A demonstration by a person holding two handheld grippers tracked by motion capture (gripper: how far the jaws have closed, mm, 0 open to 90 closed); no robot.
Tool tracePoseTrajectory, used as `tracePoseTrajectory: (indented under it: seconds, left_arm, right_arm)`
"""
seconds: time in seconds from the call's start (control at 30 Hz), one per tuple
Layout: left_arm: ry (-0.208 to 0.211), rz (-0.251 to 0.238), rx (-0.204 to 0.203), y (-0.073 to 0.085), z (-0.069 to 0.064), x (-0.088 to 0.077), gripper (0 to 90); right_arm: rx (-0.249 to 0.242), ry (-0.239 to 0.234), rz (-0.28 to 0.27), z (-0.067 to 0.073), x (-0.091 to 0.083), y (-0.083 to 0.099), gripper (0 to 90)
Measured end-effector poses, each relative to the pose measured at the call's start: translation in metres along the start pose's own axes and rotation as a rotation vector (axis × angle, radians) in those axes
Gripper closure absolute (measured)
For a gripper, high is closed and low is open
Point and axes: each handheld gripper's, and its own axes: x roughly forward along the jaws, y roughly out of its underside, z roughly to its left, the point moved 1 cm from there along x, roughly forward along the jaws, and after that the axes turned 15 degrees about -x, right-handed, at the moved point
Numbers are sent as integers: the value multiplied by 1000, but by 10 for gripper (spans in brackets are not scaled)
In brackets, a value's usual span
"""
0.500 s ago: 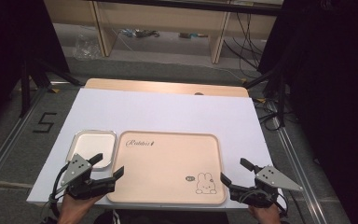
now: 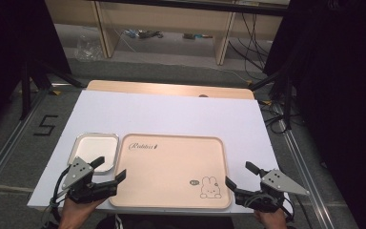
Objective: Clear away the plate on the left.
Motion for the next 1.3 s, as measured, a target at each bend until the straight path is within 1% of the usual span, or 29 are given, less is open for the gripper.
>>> tracePoseTrajectory:
  seconds: [0.1,0.2,0.3,0.33,0.37,0.4,0.43,0.57,0.6,0.63,0.67,0.7,0.73,0.83,0.87,0.9,0.93,0.97,1.0,1.07,1.1,1.13,1.17,1.23,1.27,1.3]
  left_arm:
    - [-4,5,-2,0,1,0,128]
    - [-7,-1,-13,-1,3,1,130]
    - [-23,2,-18,-2,5,1,133]
    - [-28,3,-12,-2,6,1,134]
    - [-47,5,-10,-3,8,2,136]
    - [-67,13,-20,-4,12,3,141]
    - [-67,13,-20,-4,12,3,141]
    - [-103,12,-51,-6,21,2,147]
    - [-124,26,-74,-7,26,3,147]
    - [-124,26,-74,-7,26,3,147]
    - [-130,36,-83,-7,28,3,147]
    - [-152,54,-91,-8,32,5,146]
    - [-152,54,-91,-8,32,5,147]
    - [-178,102,-93,-8,38,9,146]
    - [-184,111,-93,-7,39,10,147]
    - [-190,123,-93,-7,41,11,147]
    - [-204,135,-87,-8,42,11,147]
    - [-204,135,-87,-8,42,11,147]
    - [-211,143,-81,-9,45,12,146]
    - [-215,141,-82,-9,47,13,147]
    - [-233,144,-87,-10,51,14,147]
    - [-233,144,-87,-10,51,14,147]
    - [-243,143,-96,-11,53,15,147]
    - [-265,153,-103,-11,58,16,147]
    - [-284,167,-110,-12,63,17,147]
    - [-284,167,-110,-12,63,17,147]
  right_arm:
    - [0,-1,0,0,0,0,152]
    - [0,0,-1,0,0,0,152]
    - [0,-1,0,0,0,0,152]
    - [0,-1,-1,0,0,0,152]
    - [0,-1,-1,0,0,0,152]
    - [-2,0,0,0,0,0,152]
    - [-2,0,0,0,0,0,152]
    - [3,-6,2,0,-1,0,152]
    - [3,-6,2,0,-1,0,152]
    - [3,-6,2,0,-1,0,152]
    - [2,-5,1,0,0,0,152]
    - [3,-6,2,0,-1,0,152]
    - [3,-6,2,0,-1,0,152]
    - [4,-6,2,0,-1,0,152]
    - [3,-7,2,0,-1,-1,152]
    - [-7,1,8,0,-1,0,152]
    - [-4,-3,0,0,0,0,152]
    - [2,-7,5,0,-1,-1,152]
    - [3,-7,2,0,-1,-1,152]
    - [3,-7,2,0,-1,0,152]
    - [3,-7,3,0,-1,0,152]
    - [3,-7,3,0,-1,0,152]
    - [3,-7,3,0,-1,-1,152]
    - [2,-7,3,0,-1,-1,152]
    - [2,-7,3,0,-1,-1,152]
    - [2,-7,3,0,-1,-1,152]
